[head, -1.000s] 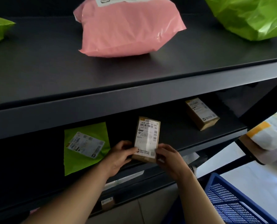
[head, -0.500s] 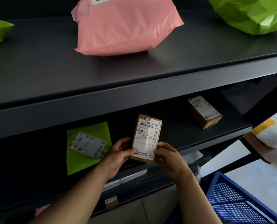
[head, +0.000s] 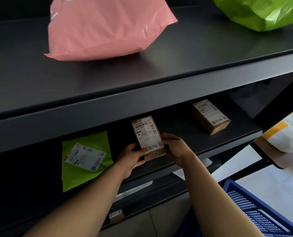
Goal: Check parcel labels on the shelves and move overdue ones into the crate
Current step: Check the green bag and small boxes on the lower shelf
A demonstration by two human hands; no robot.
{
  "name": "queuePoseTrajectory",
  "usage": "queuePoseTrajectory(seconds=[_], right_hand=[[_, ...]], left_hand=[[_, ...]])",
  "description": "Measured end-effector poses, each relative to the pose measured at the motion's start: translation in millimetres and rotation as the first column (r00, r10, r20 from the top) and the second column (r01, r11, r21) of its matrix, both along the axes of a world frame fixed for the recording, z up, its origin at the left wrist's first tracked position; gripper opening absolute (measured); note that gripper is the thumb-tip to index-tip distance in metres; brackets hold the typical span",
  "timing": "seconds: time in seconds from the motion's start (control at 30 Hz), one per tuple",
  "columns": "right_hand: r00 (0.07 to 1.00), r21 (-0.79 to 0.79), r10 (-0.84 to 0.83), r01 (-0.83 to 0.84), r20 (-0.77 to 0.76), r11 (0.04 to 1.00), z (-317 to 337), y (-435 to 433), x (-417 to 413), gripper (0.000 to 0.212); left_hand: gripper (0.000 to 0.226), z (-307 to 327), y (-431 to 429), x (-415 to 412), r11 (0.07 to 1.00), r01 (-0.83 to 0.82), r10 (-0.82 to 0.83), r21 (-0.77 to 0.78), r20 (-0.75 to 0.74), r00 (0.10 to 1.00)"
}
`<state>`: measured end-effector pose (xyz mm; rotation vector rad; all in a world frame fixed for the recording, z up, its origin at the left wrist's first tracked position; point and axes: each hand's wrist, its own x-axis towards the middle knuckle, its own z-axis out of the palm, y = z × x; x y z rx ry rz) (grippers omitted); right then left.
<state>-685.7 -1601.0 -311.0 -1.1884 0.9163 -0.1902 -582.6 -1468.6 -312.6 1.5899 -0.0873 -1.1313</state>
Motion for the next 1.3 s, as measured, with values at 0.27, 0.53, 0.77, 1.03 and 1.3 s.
queuePoseTrajectory(seconds=[0.27,0.53,0.77,1.03,1.3], right_hand=[[0.983,-0.263,-0.184,0.176,-0.004,0.949,10,-30,-17,0.030],[0.863,-0.656,-0.463,0.232,-0.200,0.718,4,-145,-69,0.052],[0.906,-0.520,-0.371,0.222,-0.201,0.825,-23,-202,-84,0.073],[0.974,-0.303,-0.162,0.109,-0.155,0.947,-12,-178,-110,0.065],[0.972,-0.156,-0.231,0.235,0.048,0.959,-25,-123,-144,0.056]], left_hand=[[0.059,6,-15,-10,0.988,-0.094,0.039,0.124,0.386,0.922],[0.038,32,-92,-53,0.996,-0.006,0.040,-0.087,0.386,0.922],[0.045,18,-156,-67,0.994,0.046,-0.043,-0.102,0.033,0.999],[0.051,-2,-189,-90,0.987,0.144,-0.150,-0.074,-0.075,0.986],[0.062,-8,-159,-110,0.974,0.188,-0.181,-0.129,0.066,0.981]])
